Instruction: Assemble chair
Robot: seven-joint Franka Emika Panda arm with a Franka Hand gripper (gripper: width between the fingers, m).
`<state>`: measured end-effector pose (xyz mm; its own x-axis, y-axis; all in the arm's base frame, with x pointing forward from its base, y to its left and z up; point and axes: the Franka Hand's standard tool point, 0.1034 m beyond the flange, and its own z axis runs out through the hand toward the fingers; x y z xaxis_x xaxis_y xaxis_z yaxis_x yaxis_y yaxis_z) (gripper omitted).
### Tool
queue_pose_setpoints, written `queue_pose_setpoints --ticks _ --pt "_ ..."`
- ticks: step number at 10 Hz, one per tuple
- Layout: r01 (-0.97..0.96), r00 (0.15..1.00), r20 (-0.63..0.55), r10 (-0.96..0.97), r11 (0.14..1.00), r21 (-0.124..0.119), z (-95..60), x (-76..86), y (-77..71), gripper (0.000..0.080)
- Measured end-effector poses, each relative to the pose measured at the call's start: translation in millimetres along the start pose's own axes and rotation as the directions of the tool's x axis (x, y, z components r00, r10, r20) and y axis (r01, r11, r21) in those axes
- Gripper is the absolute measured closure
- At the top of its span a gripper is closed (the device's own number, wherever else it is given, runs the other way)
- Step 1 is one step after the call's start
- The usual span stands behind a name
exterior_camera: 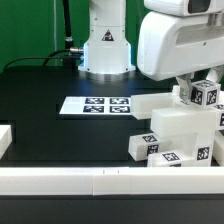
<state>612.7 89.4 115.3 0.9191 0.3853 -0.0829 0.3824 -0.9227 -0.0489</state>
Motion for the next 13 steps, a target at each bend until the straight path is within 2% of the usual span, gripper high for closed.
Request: queue_pose_setpoints --ticks 3,6,8,10,11,13 --pt "-0.286 0.958 0.000 0.286 0.958 0.001 0.2 -0.2 0.1 0.0515" --pt "-0.551 0.835 -0.007 0.551 0.835 0.014 0.2 1.3 1.2 0.0515" --pt "-0.714 0.699 -0.011 0.715 0.699 0.046 0.2 3.8 2.6 0.0515" --pt "-0.787 0.614 -0.006 0.789 0.613 0.075 -0.5 6.0 4.2 0.0515" --pt "-0.839 0.538 -0.004 0.843 0.536 0.088 -0.4 7.7 4.1 0.0515" --pt "-0.906 0.416 0.008 0.909 0.413 0.094 -0.3 8.7 3.4 0.0515"
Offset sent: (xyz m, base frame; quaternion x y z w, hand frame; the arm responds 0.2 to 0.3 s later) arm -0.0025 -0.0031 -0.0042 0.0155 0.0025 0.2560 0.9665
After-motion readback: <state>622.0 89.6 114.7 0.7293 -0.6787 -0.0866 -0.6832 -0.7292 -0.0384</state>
